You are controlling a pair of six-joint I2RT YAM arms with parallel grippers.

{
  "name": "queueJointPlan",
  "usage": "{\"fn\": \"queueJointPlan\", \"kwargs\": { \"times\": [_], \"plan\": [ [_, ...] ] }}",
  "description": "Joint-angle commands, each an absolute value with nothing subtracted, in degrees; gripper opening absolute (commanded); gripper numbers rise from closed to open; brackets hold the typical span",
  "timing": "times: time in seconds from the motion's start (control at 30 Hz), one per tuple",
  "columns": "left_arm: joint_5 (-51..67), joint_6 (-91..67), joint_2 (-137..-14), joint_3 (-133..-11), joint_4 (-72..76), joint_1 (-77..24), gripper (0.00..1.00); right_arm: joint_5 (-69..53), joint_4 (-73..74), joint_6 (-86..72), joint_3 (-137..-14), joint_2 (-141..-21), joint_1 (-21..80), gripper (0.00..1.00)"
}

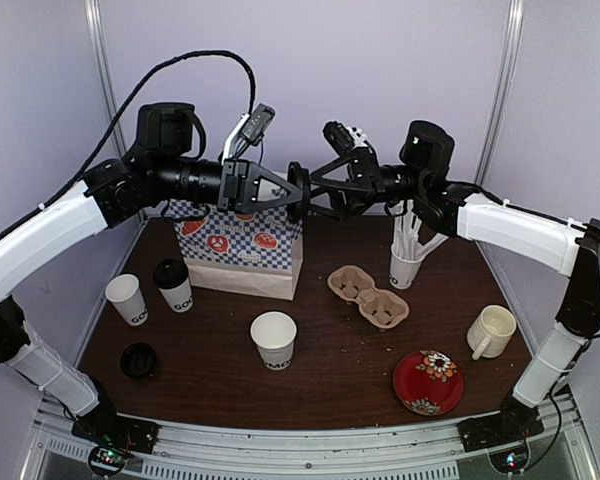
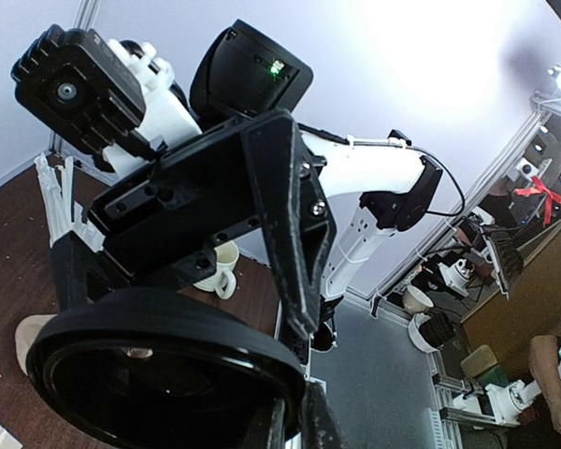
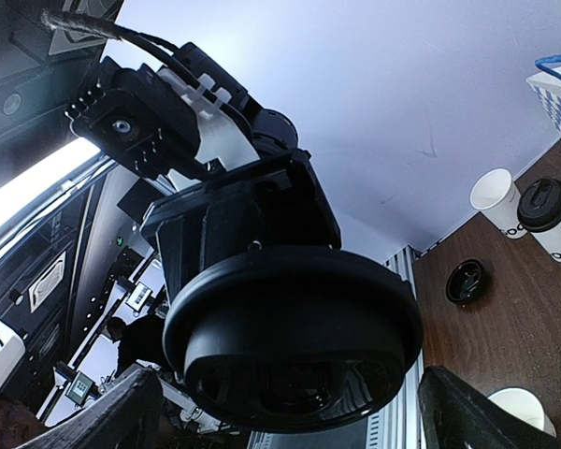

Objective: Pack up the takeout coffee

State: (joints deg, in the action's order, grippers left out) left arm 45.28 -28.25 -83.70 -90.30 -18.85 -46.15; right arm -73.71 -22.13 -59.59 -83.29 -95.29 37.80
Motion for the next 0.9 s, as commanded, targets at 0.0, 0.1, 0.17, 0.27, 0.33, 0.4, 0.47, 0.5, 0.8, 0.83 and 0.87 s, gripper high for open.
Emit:
{"fn": "queueJointPlan", "kwargs": {
  "times": [0.0,0.1,0.17,0.27,0.33,0.4,0.47,0.5,0.8,0.83,0.87],
  "plan": [
    [47.0,-29.1,-83.6,-89.7,-14.6,-46.4,0.04,-74.7,-23.1,-59.2,-83.0,-95.4,38.3,0.98],
    [47.2,-29.6,-83.7,-89.5,-13.8,-46.3,0.04,-74.7,-23.3,-59.4,-82.9,-95.5,38.4,0.94],
    [47.2,-29.8,-83.6,-89.3,-13.5,-46.3,0.04,-74.7,-23.9,-59.8,-82.7,-95.5,38.5,0.92],
    [47.6,-30.4,-83.7,-89.1,-12.6,-46.3,0.04,-74.7,-24.2,-60.0,-82.7,-95.5,38.6,0.92],
    [48.1,-30.9,-84.0,-88.9,-11.9,-46.4,0.04,-74.7,-24.3,-60.0,-82.7,-95.4,38.7,0.93],
    [48.4,-31.3,-84.2,-88.7,-11.5,-46.4,0.04,-74.7,-24.3,-60.2,-82.9,-95.6,38.6,0.93],
    [48.3,-31.4,-84.3,-88.6,-11.2,-46.4,0.04,-74.7,-24.2,-60.3,-82.9,-95.7,38.8,0.93],
    [48.4,-31.5,-84.3,-88.5,-11.1,-46.5,0.04,-74.7,-24.2,-60.3,-82.9,-95.8,38.8,0.93],
    [47.8,-31.4,-84.7,-87.8,-11.3,-46.5,0.09,-74.9,-24.0,-60.0,-83.0,-96.5,38.7,0.82],
    [47.1,-30.9,-84.5,-87.8,-12.1,-46.5,0.16,-75.1,-23.4,-59.3,-83.2,-96.5,38.7,0.8],
    [46.2,-30.0,-84.2,-87.9,-13.9,-46.5,0.22,-75.0,-21.8,-58.1,-83.4,-96.3,38.6,0.79]
  ]
}}
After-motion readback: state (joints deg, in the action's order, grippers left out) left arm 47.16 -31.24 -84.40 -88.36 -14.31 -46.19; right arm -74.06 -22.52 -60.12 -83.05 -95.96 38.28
